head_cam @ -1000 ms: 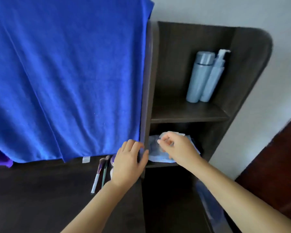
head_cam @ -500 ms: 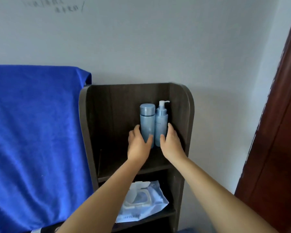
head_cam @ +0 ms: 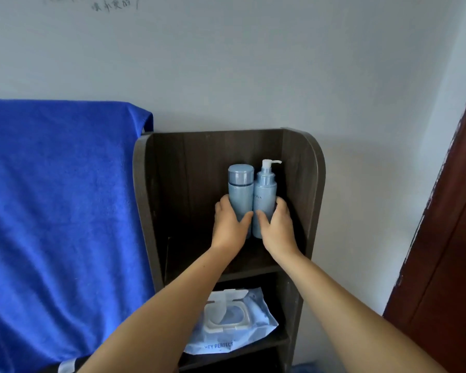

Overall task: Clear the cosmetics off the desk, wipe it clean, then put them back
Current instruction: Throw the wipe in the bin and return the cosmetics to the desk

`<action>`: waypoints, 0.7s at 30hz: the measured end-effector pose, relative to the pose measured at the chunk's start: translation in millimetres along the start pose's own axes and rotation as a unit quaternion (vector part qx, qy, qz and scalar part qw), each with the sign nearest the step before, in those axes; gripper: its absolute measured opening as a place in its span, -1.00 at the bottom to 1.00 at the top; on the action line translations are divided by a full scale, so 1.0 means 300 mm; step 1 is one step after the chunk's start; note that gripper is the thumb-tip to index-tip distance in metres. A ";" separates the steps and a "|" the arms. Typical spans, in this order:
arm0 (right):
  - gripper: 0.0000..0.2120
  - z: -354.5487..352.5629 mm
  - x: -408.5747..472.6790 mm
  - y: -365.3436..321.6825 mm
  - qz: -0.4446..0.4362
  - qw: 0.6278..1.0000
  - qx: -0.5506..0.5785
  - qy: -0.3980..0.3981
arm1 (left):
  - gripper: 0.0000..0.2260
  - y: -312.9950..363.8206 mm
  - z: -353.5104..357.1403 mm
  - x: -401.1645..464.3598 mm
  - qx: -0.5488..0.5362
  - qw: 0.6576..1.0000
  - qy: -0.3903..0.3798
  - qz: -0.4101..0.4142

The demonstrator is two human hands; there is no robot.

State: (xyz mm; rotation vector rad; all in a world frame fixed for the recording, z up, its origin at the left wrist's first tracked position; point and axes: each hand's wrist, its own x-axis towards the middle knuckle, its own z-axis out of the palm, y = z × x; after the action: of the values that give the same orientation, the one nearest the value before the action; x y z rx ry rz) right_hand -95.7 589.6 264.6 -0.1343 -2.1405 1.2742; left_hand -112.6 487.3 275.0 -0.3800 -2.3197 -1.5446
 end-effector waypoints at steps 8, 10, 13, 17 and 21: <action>-0.56 -0.143 -0.211 -0.111 -0.032 0.993 0.099 -0.056 | -0.51 0.050 -0.196 -0.234 -0.031 0.999 0.010 0.037; -0.58 -0.185 -0.298 -0.146 -0.043 0.986 0.138 -0.088 | -0.55 0.058 -0.271 -0.340 -0.046 0.998 -0.007 0.053; -0.61 -0.214 -0.435 -0.190 -0.050 0.967 0.202 -0.145 | -0.60 0.041 -0.396 -0.516 -0.082 0.995 -0.022 0.044; -0.58 -0.139 -0.609 -0.238 -0.036 0.940 0.244 -0.236 | -0.62 -0.066 -0.567 -0.700 -0.113 0.993 -0.020 -0.017; -0.57 0.071 -0.760 -0.251 -0.012 0.926 0.242 -0.291 | -0.61 -0.243 -0.741 -0.778 -0.093 0.994 -0.004 -0.059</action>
State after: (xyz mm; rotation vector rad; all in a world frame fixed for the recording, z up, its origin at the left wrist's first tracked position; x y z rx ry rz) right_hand 90.0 444.9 212.7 0.5400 -2.1856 1.9666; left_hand 98.3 244.8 197.9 -0.2982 -2.2480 -1.8253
